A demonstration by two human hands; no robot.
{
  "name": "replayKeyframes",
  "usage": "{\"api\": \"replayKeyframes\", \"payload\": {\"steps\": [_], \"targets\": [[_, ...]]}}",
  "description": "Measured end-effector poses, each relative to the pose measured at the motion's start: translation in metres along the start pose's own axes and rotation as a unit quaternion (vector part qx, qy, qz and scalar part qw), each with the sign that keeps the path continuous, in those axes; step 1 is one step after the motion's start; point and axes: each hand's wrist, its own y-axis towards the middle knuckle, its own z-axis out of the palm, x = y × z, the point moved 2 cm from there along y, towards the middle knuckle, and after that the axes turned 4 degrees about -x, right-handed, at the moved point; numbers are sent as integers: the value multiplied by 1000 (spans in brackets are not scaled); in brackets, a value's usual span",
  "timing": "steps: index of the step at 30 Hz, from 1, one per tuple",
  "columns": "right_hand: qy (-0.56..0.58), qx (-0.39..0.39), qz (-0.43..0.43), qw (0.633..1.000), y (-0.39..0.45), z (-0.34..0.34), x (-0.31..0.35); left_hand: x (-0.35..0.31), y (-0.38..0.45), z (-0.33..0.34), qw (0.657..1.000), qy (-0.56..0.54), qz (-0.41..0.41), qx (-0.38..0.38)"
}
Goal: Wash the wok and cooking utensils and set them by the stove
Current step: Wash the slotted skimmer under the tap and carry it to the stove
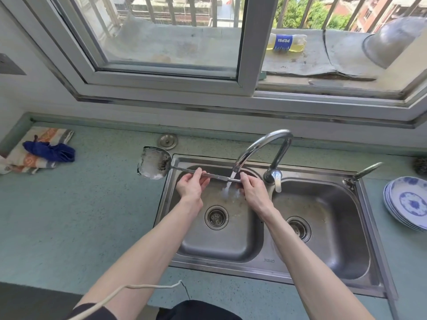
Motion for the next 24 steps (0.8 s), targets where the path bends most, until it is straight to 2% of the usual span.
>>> {"api": "replayKeyframes", "payload": {"steps": [4,8,18,24], "targets": [[-112,-21,-41,993,-14,-16,-3,18,-15,4,1000,1,-16,11],[-304,-55,-140,941,-34,-33,3,39,-32,11,998,13,-40,43],[-244,-114,-54,962,-73,-80,-26,69,-62,34,977,54,-107,174],[-240,-137,-39,960,-92,-102,-38,79,-65,39,970,68,-124,199]]}}
